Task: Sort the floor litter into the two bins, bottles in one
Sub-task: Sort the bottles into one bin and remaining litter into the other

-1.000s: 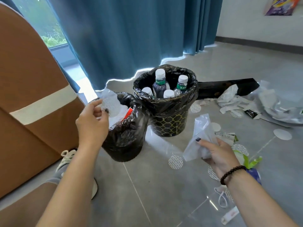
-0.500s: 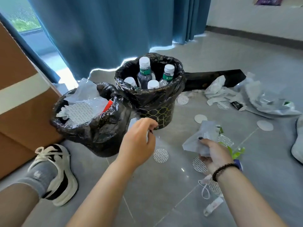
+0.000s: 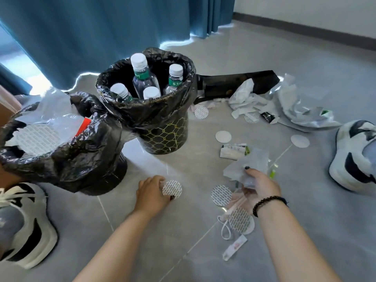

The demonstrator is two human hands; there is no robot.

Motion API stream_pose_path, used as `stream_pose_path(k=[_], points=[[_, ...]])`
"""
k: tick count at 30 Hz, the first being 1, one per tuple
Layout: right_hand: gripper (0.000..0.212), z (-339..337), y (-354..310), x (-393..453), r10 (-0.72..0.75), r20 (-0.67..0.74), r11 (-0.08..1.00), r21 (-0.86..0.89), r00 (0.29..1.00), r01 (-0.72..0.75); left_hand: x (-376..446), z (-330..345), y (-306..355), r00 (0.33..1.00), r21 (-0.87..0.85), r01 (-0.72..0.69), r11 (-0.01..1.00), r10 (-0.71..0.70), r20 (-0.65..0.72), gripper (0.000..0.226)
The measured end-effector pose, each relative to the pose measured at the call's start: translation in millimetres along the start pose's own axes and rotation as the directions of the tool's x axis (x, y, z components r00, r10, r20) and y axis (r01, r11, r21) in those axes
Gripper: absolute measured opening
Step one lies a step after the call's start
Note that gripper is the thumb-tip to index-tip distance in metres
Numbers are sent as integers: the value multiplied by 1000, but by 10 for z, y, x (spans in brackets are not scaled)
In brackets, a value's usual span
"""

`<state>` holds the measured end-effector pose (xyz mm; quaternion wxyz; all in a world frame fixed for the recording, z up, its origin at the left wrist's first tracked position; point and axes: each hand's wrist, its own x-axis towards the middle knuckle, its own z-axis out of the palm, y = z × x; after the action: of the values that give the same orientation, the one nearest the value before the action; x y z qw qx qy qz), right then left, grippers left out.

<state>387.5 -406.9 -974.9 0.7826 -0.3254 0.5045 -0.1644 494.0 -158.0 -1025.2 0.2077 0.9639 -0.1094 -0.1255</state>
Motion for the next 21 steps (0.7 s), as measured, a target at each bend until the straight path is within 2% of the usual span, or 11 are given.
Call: stream_pose_path(k=[2, 4, 6, 8, 10, 12, 14, 17, 21], points=[[22, -9, 24, -9, 50, 9, 999, 3, 999, -50, 50, -45, 43, 997, 38, -10, 999, 7, 82, 43], [16, -14, 41, -31, 92, 9, 996, -3, 996, -92, 73, -76, 110, 993, 83, -41, 996, 32, 111, 21], [15, -48, 26, -45, 106, 6, 994, 11, 994, -106, 78, -77, 244, 981, -35, -103, 994, 107, 163, 24], [14, -75, -4, -52, 119, -16, 992, 34, 993, -118, 32, -105, 481, 932, -208, -148, 967, 207, 298, 10], [14, -110, -46, -58, 125, -42, 992, 41, 991, -123, -5, -35, 725, 845, -200, -287, 937, 346, 408, 10], [13, -120, -64, -59, 140, -39, 989, 59, 989, -137, -34, 99, 932, 800, -100, -448, 889, 448, 399, 14], [12, -136, -73, -64, 145, -27, 986, 86, 989, -142, -43, 267, 1070, 790, -56, -519, 853, 503, 349, 14], [14, -143, -79, -65, 142, -28, 983, 117, 989, -138, -98, 492, 1093, 798, -93, -525, 846, 527, 292, 19], [12, -143, -71, -71, 155, -35, 981, 125, 987, -149, -185, 584, 950, 862, -194, -427, 883, 462, 206, 17]])
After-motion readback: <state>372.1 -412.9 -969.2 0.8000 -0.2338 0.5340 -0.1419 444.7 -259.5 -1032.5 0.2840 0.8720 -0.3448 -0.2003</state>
